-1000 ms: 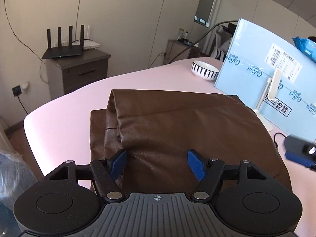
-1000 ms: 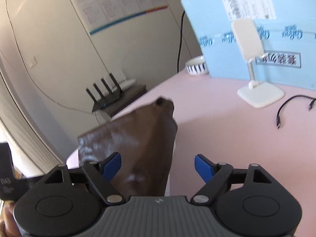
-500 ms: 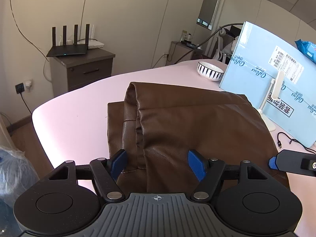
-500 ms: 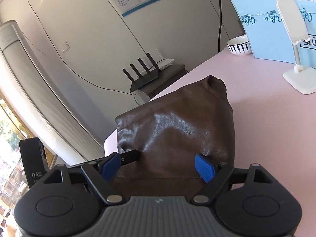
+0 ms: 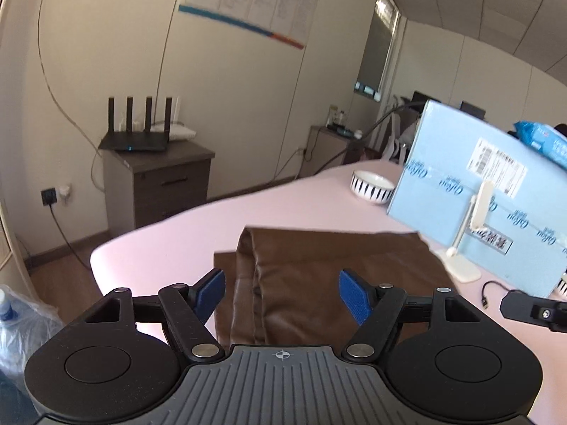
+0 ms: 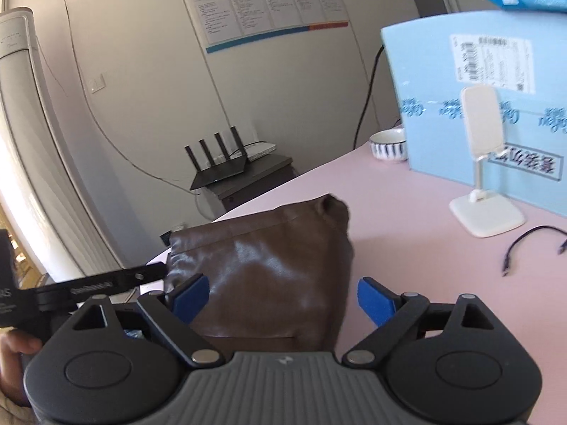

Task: Fold clothes
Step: 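Open both grippers and withdraw them from the jacket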

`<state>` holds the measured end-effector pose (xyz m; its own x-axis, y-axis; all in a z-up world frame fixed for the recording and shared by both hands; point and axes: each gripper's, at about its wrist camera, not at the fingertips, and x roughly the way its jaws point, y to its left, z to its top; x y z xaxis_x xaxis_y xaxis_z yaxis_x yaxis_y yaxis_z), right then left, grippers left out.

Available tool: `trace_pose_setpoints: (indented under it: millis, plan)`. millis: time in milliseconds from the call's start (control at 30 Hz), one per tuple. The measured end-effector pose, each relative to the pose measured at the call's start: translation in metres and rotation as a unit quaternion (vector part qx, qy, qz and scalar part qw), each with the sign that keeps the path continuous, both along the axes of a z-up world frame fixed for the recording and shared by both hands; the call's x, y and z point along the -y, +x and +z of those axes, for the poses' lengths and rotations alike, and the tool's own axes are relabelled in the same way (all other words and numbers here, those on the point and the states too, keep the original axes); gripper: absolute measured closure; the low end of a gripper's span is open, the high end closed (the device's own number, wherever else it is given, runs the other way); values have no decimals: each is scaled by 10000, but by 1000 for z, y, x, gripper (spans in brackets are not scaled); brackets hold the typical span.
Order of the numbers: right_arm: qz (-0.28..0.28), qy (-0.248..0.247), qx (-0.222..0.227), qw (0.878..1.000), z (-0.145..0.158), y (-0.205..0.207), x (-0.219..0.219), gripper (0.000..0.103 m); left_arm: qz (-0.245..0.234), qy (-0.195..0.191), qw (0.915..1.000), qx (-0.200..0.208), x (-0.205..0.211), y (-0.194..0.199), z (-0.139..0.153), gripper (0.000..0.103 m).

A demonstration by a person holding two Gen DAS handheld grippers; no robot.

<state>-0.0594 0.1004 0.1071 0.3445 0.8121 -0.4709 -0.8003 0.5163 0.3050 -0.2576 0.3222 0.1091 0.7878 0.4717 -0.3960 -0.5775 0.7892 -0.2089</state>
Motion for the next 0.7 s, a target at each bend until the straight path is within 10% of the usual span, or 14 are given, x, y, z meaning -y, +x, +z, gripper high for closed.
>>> trace_pose_setpoints:
  millis: [367, 700]
  plan:
    - [-1308, -13, 15, 9914, 19, 6, 128, 8, -1727, 268, 9846, 0, 112, 87, 26, 30]
    - [-2922, -389, -8, 9556, 4, 18, 268, 7, -3342, 72, 9411, -509, 260, 189, -11, 30]
